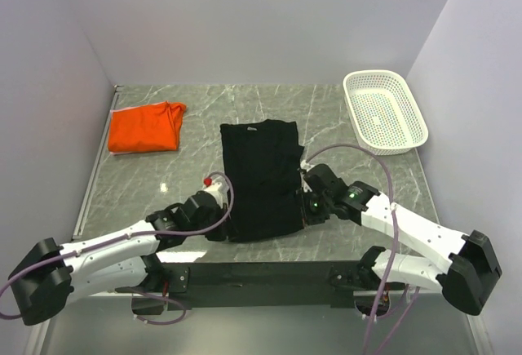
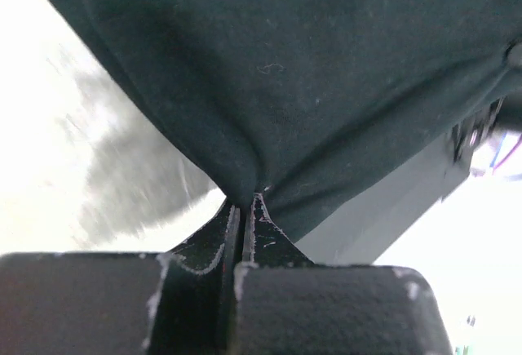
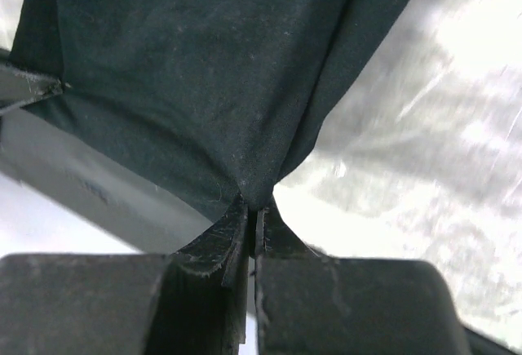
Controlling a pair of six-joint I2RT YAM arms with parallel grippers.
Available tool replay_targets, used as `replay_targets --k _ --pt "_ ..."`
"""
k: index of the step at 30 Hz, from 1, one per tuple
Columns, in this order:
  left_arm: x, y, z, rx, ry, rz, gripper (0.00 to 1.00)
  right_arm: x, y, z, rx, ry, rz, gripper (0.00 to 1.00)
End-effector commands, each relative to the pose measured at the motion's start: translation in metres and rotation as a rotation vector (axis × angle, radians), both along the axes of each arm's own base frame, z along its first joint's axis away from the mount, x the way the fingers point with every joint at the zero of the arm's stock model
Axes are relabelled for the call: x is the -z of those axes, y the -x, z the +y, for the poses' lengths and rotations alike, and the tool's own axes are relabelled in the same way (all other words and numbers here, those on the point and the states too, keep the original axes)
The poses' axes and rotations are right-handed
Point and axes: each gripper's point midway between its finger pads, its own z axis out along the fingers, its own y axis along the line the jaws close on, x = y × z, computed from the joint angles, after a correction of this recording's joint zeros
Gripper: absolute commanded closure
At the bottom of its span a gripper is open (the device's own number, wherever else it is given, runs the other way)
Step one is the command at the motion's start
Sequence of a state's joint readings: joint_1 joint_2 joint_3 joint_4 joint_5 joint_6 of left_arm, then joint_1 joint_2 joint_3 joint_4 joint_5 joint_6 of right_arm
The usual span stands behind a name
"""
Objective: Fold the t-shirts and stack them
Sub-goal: Fold the tshirt
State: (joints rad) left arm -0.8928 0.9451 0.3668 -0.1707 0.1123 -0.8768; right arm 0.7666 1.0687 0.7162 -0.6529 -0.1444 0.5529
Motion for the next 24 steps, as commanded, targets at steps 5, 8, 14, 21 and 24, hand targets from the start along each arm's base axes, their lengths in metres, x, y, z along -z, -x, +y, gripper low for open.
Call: replay_targets --k 5,8,14,21,24 --pt "-0.01 0.052 -0.006 0.169 -0.026 0.079 0.99 -0.017 0.048 -0.02 -0.096 0.037 0.1 1.0" --pt "-0.029 0.068 -0.012 0.238 0.014 0.09 0.99 -0.028 0.069 -0.021 -0.162 0.002 0.136 1.0" --pt "-0.059 0.101 -0.022 0.374 0.12 0.123 0.99 -0.053 0.093 -0.017 -0.268 -0.043 0.134 1.0" --pt "-0.094 0.121 -0.026 0.455 0.232 0.103 0.99 -0.087 0.103 -0.02 -0.298 -0.092 0.092 1.0" --pt "-0.117 0.122 -0.026 0.466 0.281 0.072 0.99 -0.103 0.105 -0.021 -0.301 -0.117 0.067 1.0"
